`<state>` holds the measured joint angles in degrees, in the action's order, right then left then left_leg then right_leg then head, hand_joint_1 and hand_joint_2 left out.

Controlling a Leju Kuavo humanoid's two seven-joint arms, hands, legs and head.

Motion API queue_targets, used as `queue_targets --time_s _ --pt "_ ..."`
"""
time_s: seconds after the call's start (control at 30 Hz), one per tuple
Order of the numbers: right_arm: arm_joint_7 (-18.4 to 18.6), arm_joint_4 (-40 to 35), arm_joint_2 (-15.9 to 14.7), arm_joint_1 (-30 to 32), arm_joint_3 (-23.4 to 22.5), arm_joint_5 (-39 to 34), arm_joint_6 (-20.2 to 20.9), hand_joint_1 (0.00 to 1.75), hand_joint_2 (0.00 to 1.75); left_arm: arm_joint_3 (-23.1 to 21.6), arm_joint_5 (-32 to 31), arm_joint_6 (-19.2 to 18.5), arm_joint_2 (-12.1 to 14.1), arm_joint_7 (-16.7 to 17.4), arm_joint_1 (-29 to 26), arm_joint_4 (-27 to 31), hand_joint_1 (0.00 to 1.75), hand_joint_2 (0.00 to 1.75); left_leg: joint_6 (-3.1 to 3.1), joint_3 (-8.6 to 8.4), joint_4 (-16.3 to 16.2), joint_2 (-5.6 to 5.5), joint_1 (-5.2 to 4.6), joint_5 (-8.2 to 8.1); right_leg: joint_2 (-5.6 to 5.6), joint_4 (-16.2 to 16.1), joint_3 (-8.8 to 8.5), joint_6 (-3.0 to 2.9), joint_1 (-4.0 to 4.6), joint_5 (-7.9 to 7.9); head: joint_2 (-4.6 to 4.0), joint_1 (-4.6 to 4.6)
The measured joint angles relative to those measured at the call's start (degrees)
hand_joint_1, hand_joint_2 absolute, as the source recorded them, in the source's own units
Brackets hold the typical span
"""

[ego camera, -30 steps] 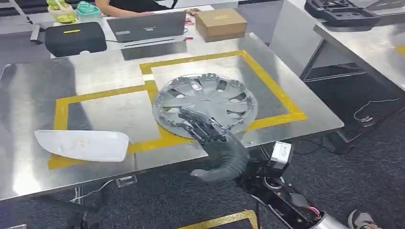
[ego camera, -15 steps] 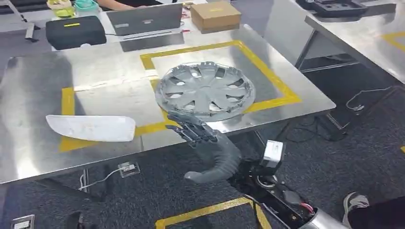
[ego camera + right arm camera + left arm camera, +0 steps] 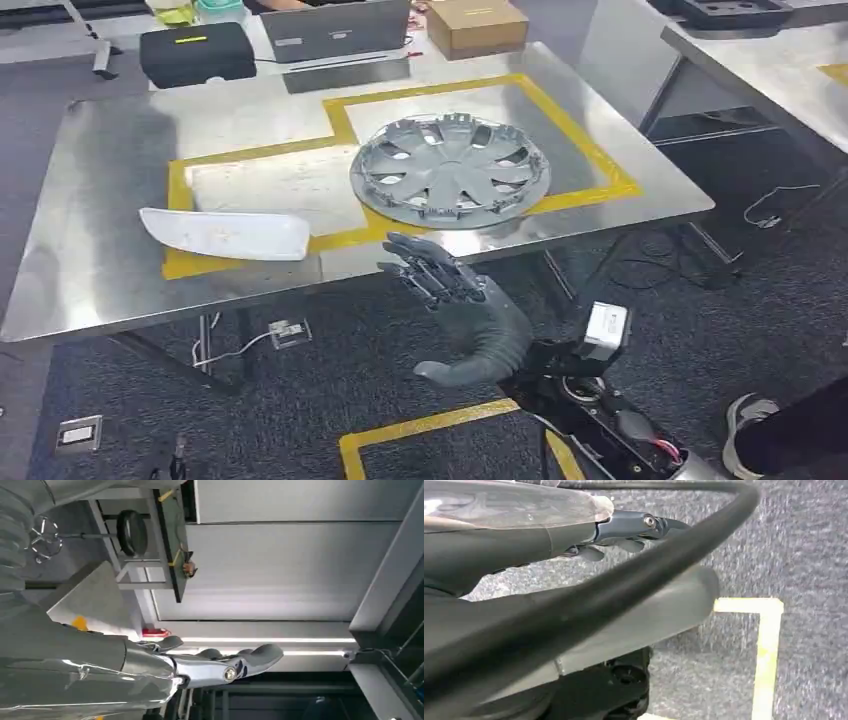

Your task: Take the parts from the cabinet and place them on the table.

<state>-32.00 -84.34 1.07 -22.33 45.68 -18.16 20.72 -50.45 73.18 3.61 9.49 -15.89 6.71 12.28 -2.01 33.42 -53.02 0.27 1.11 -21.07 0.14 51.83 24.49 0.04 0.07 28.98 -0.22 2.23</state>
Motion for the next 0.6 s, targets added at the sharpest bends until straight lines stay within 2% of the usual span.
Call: queue_targets --time_s 0.03,0.07,0.1,0.13,0.17,0.2,0.23,0.27,0.3,0.33,0.37,0.4,0.43,0.5,0.53,0.57,0.6 --pt "0.0 0.0 0.0 0.02 0.0 0.0 0.0 0.0 1.75 0.02 0.0 0.0 0.07 0.0 -0.07 0.0 0.0 0.0 -0.27 0.18 0.09 -0.07 -0.12 0.17 -0.11 -0.51 0.08 -0.37 -0.35 -0.59 0.0 -0.07" --pt "0.0 0.0 0.0 -0.02 0.0 0.0 -0.15 0.0 1.75 0.0 0.0 0.0 0.05 0.0 -0.05 0.0 0.0 0.0 -0.33 1.13 -1.59 -0.09 0.14 -1.99 -0.33 -0.72 -0.12 -0.73 -0.55 -1.36 0.0 -0.04" --pt "0.0 0.0 0.0 -0.01 -0.02 0.0 -0.17 0.0 1.75 0.0 0.0 0.02 0.0 0.0 -0.08 0.0 0.0 0.0 -0.39 2.95 -5.45 -0.07 0.16 -5.55 -0.43 -0.72 0.75 -1.28 -0.54 -1.76 0.0 -0.75" --pt "0.11 0.0 0.0 0.08 -0.02 -0.24 -0.15 0.0 0.0 0.0 0.0 0.02 0.0 -0.02 -0.08 0.0 0.0 0.0 -0.52 5.02 -10.59 -0.08 0.21 -8.93 -0.49 -0.67 1.37 -1.41 -0.43 -2.35 0.0 -1.38" --pt "0.09 0.0 0.0 0.17 -0.02 -0.57 -0.02 0.0 0.0 0.0 0.02 0.04 0.0 -0.04 -0.13 0.0 0.0 0.0 -0.71 7.04 -15.87 -0.08 0.18 -11.26 -0.5 -0.6 2.04 -1.58 -0.35 -2.76 0.0 -1.62" --pt "0.09 0.02 -0.02 0.28 -0.02 -0.92 0.15 0.0 0.0 0.0 0.02 0.09 0.0 -0.04 -0.15 0.0 0.0 0.0 -0.88 8.21 -19.49 -0.08 0.17 -11.89 -0.45 -0.47 2.68 -1.6 -0.25 -3.11 0.0 -1.9" --pt "0.09 0.04 -0.09 0.41 -0.02 -1.11 0.22 0.0 0.0 0.0 0.02 0.09 -0.02 -0.09 -0.18 0.0 0.0 0.0 -0.92 7.9 -19.94 -0.08 0.18 -11.08 0.1 -0.29 3.19 -1.44 -0.2 -3.42 0.0 -2.08" --pt "0.09 0.09 -0.2 0.5 -0.02 -1.27 0.29 0.0 0.0 0.0 0.04 0.09 -0.02 -0.13 -0.31 0.0 0.0 0.0 -0.9 5.99 -17.51 -0.09 0.18 -9.39 0.27 -0.05 3.63 -1.36 -0.2 -3.56 0.0 -2.21" --pt "0.07 0.09 -0.24 0.53 -0.04 -1.49 0.39 0.0 0.0 0.0 0.05 0.11 0.0 -0.15 -0.38 0.0 0.0 0.0 -0.77 2.95 -12.98 -0.16 0.18 -7.3 0.59 0.18 3.92 -1.24 -0.2 -3.66 0.0 -2.45" --pt "0.0 0.09 -0.26 0.52 -0.07 -1.68 0.57 0.0 0.0 0.0 0.06 0.11 0.04 -0.2 -0.38 0.0 0.0 0.0 -0.54 -0.5 -7.27 -0.69 0.19 -5.4 0.94 0.49 4.13 -1.08 -0.2 -3.76 0.0 -2.67" --pt "-0.11 0.09 -0.26 0.51 -0.09 -1.88 0.79 0.0 0.0 0.0 0.09 0.11 0.11 -0.22 -0.35 0.0 0.0 0.0 -0.15 -3.76 -1.98 -2.26 0.22 -4.46 1.22 0.87 4.4 -1.04 -0.23 -3.76 0.0 -3.0" --pt "-0.2 0.09 -0.26 0.46 -0.09 -2.06 0.9 0.0 0.0 0.0 0.09 0.11 0.2 -0.22 -0.33 0.0 0.0 0.0 0.18 -4.75 -0.32 -2.79 0.16 -4.77 1.51 1.35 5.16 -0.76 0.11 -3.77 0.0 -3.26" --pt "-0.19 0.09 -0.26 0.52 -0.09 -2.14 1.01 0.0 0.0 0.0 0.11 0.11 0.2 -0.24 -0.38 0.0 0.0 0.0 0.29 -4.25 -0.77 -2.39 0.03 -4.57 1.9 1.45 5.11 -0.41 0.07 -3.97 0.0 -3.0" --pt "-0.24 0.09 -0.26 0.51 -0.11 -2.27 1.07 0.0 0.0 0.0 0.15 0.11 0.2 -0.28 -0.39 0.0 0.0 0.0 0.7 -4.2 -0.51 -1.69 -0.03 -4.83 2.63 1.63 5.47 0.16 -0.01 -4.29 0.0 -3.06" --pt "-0.26 0.09 -0.33 0.51 -0.2 -2.29 1.07 0.0 0.0 0.0 0.24 0.09 -0.05 -0.28 -0.36 0.02 0.0 0.0 1.15 -4.19 -0.07 -1.1 0.64 -4.55 3.07 1.82 5.79 0.46 0.34 -4.26 0.0 -2.84" --pt "-0.28 0.09 -0.39 0.56 -0.33 -2.36 1.05 0.0 0.0 0.0 0.33 0.09 -0.02 -0.28 -0.32 0.02 0.0 0.0 1.41 -4.2 -0.01 -0.44 0.67 -4.37 2.31 3.0 6.78 0.72 0.15 -3.11 0.0 -2.95" --pt "-0.3 0.09 -0.46 0.48 -0.52 -2.38 1.03 0.0 0.0 0.0 0.48 0.09 -0.02 -0.35 -0.39 0.02 0.0 0.0 1.73 -4.04 -0.02 -0.08 0.66 -4.29 1.27 6.62 8.11 1.19 0.02 -0.52 0.0 -1.95"
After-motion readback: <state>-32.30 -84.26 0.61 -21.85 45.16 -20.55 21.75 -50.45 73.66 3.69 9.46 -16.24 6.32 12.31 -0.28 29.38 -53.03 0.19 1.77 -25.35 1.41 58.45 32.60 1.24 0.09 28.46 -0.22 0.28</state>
